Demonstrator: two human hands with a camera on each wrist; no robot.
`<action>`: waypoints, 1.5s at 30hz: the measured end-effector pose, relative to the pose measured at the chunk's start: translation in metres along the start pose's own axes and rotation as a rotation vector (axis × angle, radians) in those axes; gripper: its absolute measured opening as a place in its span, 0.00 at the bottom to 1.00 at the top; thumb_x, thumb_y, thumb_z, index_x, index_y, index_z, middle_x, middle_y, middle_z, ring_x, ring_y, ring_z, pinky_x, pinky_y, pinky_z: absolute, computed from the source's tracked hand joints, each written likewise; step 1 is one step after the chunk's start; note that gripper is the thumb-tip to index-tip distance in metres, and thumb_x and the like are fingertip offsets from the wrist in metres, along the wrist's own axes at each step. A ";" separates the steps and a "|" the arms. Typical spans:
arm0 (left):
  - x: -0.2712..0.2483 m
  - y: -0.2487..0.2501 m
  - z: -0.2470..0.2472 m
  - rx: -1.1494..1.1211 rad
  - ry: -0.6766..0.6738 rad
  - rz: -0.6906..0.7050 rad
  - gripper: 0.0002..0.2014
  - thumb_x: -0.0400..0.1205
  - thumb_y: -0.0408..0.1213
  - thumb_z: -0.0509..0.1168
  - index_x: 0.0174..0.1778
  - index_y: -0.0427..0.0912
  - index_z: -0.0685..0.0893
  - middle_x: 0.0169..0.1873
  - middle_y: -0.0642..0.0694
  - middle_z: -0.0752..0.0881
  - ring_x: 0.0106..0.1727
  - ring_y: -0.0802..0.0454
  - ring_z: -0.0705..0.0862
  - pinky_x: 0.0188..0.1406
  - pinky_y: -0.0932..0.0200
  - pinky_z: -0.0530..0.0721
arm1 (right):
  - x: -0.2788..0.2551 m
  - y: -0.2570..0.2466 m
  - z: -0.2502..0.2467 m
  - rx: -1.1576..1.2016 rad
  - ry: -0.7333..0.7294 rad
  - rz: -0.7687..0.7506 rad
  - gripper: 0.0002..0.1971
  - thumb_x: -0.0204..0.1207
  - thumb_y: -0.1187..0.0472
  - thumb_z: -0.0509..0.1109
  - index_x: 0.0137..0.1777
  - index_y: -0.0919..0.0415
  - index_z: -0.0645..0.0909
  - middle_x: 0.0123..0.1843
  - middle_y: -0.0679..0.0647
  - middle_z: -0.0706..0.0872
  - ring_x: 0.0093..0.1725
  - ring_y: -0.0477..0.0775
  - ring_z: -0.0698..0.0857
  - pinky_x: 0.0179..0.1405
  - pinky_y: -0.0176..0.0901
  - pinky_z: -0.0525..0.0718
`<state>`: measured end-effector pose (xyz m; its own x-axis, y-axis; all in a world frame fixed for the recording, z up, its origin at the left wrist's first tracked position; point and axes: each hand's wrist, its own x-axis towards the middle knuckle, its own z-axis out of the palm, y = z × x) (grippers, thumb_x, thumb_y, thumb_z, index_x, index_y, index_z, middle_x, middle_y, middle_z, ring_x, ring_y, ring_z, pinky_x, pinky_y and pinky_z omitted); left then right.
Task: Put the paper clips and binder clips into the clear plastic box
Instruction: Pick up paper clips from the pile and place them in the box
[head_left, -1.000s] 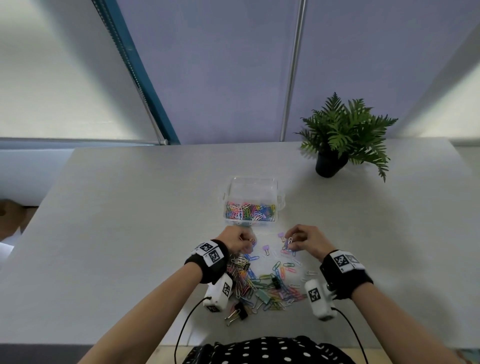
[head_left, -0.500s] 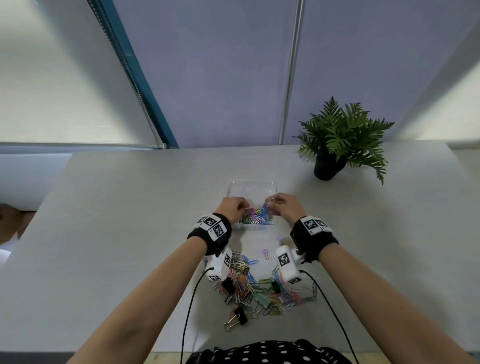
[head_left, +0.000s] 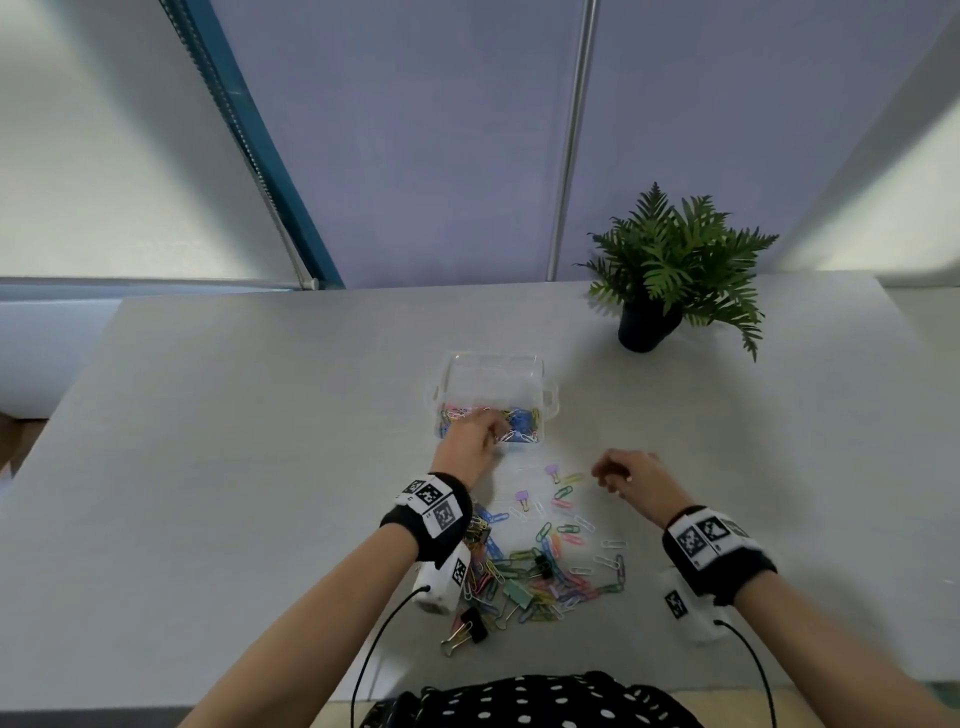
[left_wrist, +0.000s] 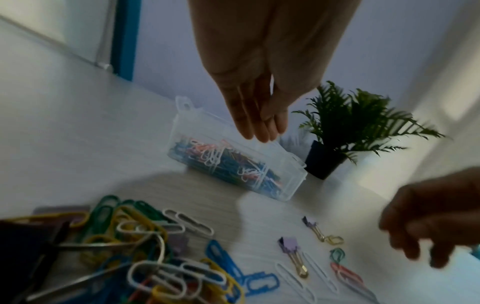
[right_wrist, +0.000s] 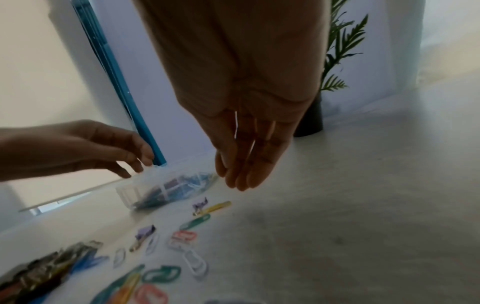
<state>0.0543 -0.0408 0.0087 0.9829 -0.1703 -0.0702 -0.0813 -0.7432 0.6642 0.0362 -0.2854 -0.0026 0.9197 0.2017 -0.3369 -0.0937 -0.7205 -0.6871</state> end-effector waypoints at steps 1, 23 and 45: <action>0.003 -0.003 -0.001 -0.019 0.068 -0.024 0.14 0.77 0.20 0.55 0.49 0.36 0.84 0.49 0.40 0.87 0.52 0.44 0.84 0.59 0.52 0.81 | -0.003 0.004 -0.001 -0.052 0.004 0.004 0.11 0.72 0.76 0.64 0.43 0.63 0.85 0.39 0.56 0.87 0.40 0.52 0.83 0.43 0.36 0.79; -0.010 -0.044 -0.009 0.039 0.038 -0.375 0.18 0.83 0.27 0.53 0.67 0.40 0.79 0.58 0.37 0.86 0.56 0.43 0.85 0.66 0.55 0.77 | 0.101 -0.086 0.046 -0.961 -0.030 -0.455 0.06 0.72 0.66 0.69 0.47 0.59 0.83 0.48 0.56 0.88 0.58 0.60 0.77 0.56 0.49 0.74; -0.011 -0.044 -0.015 0.037 0.004 -0.374 0.20 0.83 0.28 0.53 0.71 0.39 0.75 0.60 0.35 0.85 0.60 0.40 0.83 0.67 0.54 0.74 | 0.104 -0.084 0.036 -1.000 -0.148 -0.506 0.11 0.77 0.57 0.62 0.50 0.62 0.82 0.51 0.57 0.87 0.59 0.61 0.74 0.58 0.54 0.70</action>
<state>0.0495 0.0037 -0.0086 0.9464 0.1201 -0.2997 0.2777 -0.7765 0.5656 0.1260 -0.1801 -0.0031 0.7046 0.6499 -0.2850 0.6852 -0.7275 0.0349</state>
